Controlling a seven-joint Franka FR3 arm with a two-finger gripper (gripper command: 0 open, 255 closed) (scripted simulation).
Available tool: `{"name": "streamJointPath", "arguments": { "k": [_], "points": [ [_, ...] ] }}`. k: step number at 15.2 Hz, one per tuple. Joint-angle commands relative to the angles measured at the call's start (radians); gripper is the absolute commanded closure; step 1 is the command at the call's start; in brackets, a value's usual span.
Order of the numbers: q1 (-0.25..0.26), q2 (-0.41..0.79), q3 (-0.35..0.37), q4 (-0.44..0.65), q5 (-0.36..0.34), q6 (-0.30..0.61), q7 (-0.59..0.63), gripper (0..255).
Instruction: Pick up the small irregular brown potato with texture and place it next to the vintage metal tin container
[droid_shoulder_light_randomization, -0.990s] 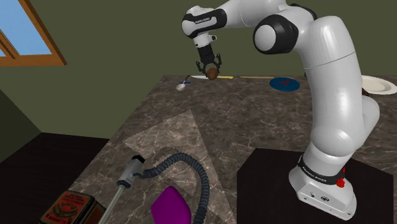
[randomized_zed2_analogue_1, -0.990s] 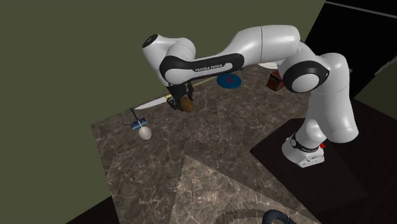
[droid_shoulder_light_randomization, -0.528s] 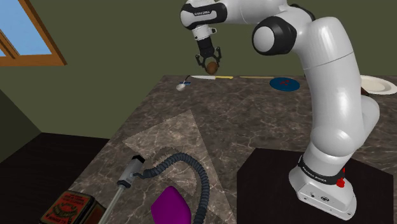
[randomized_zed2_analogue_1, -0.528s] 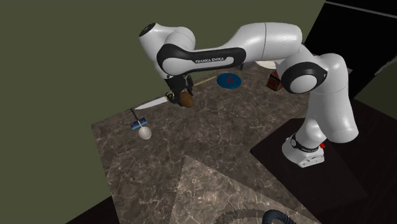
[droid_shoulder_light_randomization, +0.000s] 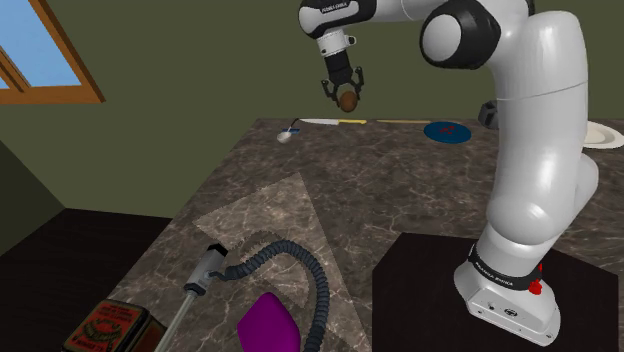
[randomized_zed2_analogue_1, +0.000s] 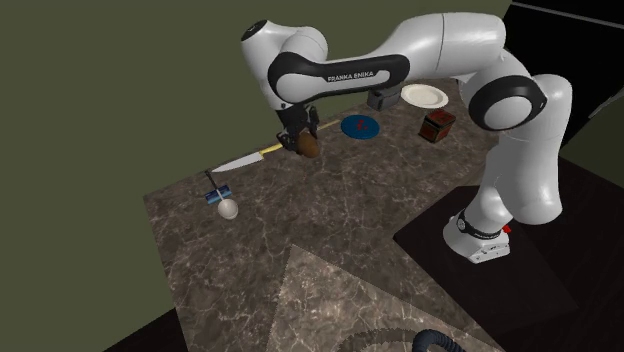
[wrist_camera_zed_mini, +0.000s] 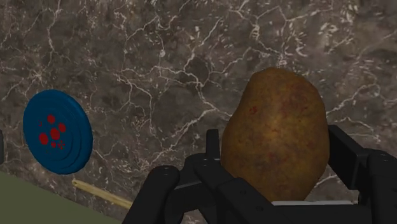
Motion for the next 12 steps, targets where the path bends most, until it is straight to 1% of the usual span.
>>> {"name": "streamJointPath", "arguments": {
  "k": [1,6,12],
  "points": [
    [-0.018,-0.067,-0.01,-0.108,-0.008,0.044,-0.026,255],
    [-0.062,-0.218,-0.042,-0.324,-0.034,0.118,-0.095,255],
    [-0.118,-0.365,-0.091,-0.518,-0.075,0.18,-0.185,255]
  ]
}}
